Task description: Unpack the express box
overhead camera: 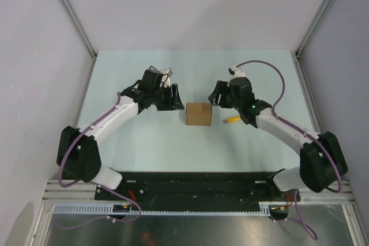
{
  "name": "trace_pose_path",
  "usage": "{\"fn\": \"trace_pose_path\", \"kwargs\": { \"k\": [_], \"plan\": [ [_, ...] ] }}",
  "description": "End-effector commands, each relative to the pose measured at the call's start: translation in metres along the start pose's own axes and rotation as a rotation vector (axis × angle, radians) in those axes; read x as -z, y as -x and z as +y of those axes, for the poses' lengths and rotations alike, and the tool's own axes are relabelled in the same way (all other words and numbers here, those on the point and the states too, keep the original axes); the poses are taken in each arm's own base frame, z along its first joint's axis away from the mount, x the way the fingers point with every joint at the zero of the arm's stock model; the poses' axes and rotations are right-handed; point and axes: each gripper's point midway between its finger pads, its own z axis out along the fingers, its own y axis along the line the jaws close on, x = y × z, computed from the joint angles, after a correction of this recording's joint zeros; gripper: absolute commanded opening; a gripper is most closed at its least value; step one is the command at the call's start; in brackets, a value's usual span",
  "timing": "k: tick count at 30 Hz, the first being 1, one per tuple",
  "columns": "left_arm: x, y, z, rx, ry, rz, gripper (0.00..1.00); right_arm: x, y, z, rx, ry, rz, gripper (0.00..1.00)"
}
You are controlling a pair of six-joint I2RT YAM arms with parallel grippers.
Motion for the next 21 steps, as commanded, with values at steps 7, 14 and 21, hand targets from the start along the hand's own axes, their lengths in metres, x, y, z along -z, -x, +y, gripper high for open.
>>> {"fn": "trace_pose_path", "kwargs": {
  "k": [7,14,21],
  "plan": [
    [-0.012,-0.066,0.011,-0.006,-0.011,0.156,0.42,-0.06,0.034,0.001,0.044,-0.074,-0.096,0.35],
    [-0.033,-0.093,0.001,-0.03,-0.034,0.203,0.4,-0.065,0.012,0.011,0.135,0.03,0.015,0.31],
    [-0.046,-0.081,-0.011,0.022,-0.086,0.147,0.41,-0.05,-0.011,0.013,0.134,0.086,0.144,0.31]
  ]
}}
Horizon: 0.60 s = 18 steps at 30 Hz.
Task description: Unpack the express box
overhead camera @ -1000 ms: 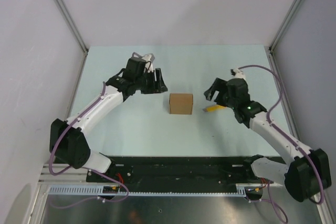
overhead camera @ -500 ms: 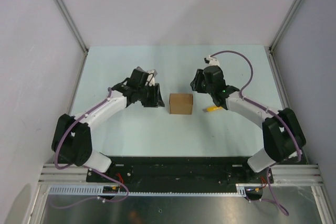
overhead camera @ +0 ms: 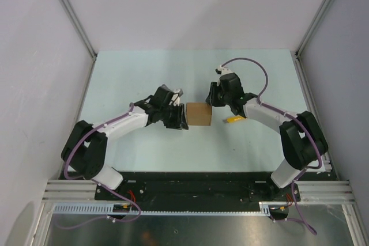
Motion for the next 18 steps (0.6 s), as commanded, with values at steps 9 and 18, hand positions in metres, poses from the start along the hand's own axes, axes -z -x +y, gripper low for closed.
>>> {"fn": "trace_pose_path", "kwargs": {
  "k": [9,18],
  "plan": [
    [-0.014,0.038,-0.017,0.035,-0.056,-0.094,0.42,0.039,-0.025,0.009,-0.038,-0.004,0.164,0.29],
    [-0.014,0.054,-0.002,0.127,0.047,-0.175,0.42,0.069,-0.028,0.031,-0.066,-0.029,0.153,0.28]
  ]
}}
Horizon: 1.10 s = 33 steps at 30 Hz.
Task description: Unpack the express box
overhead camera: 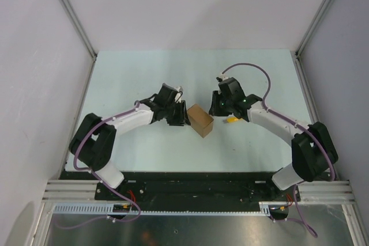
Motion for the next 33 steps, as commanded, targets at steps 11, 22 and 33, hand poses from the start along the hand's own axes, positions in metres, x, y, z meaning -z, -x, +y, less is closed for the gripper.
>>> {"fn": "trace_pose_path", "kwargs": {
  "k": [11,22,33],
  "plan": [
    [0.041,0.051,0.007,0.067,0.058,-0.238,0.51,0.021,-0.01,0.052,0.025,0.072,-0.019,0.28],
    [0.051,0.052,-0.025,0.011,-0.082,-0.196,0.55,0.044,0.02,0.038,-0.033,-0.03,-0.174,0.29],
    [0.038,0.049,-0.013,0.052,-0.026,-0.185,0.36,0.005,-0.013,-0.009,-0.041,-0.167,-0.029,0.0]
  ]
}}
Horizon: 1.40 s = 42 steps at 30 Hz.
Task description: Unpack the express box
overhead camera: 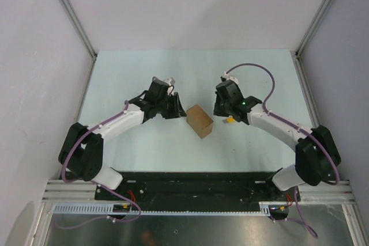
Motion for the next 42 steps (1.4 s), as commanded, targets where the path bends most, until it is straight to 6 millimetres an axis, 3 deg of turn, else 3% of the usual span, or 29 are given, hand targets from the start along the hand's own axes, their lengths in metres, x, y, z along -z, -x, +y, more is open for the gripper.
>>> {"fn": "trace_pose_path", "kwargs": {
  "k": [1,15,23,27,32,35,37,42],
  "plan": [
    [-0.007,0.012,-0.004,0.025,0.011,-0.028,0.36,-0.018,-0.03,-0.008,0.046,-0.036,0.105,0.0],
    [-0.025,0.034,-0.013,-0.004,0.006,-0.036,0.36,0.0,-0.056,0.034,0.061,0.116,0.161,0.0],
    [-0.018,0.043,-0.009,-0.03,0.028,-0.074,0.38,0.005,-0.047,0.017,0.049,0.052,0.117,0.0],
    [-0.008,0.042,-0.005,-0.027,0.043,-0.093,0.4,0.016,-0.031,0.004,0.021,0.005,0.065,0.12],
    [0.012,0.042,-0.024,-0.039,-0.044,-0.099,0.42,0.022,-0.024,0.002,0.003,0.011,0.046,0.21],
    [0.026,0.041,-0.036,-0.051,-0.095,-0.104,0.52,0.021,-0.025,0.007,-0.007,0.034,0.048,0.23],
    [0.028,0.036,-0.043,-0.055,-0.135,-0.079,0.63,0.02,-0.026,0.011,-0.013,0.059,0.055,0.26],
    [0.016,0.021,-0.04,-0.036,-0.143,-0.011,0.67,0.017,-0.027,0.017,-0.018,0.1,0.064,0.33]
  ]
}}
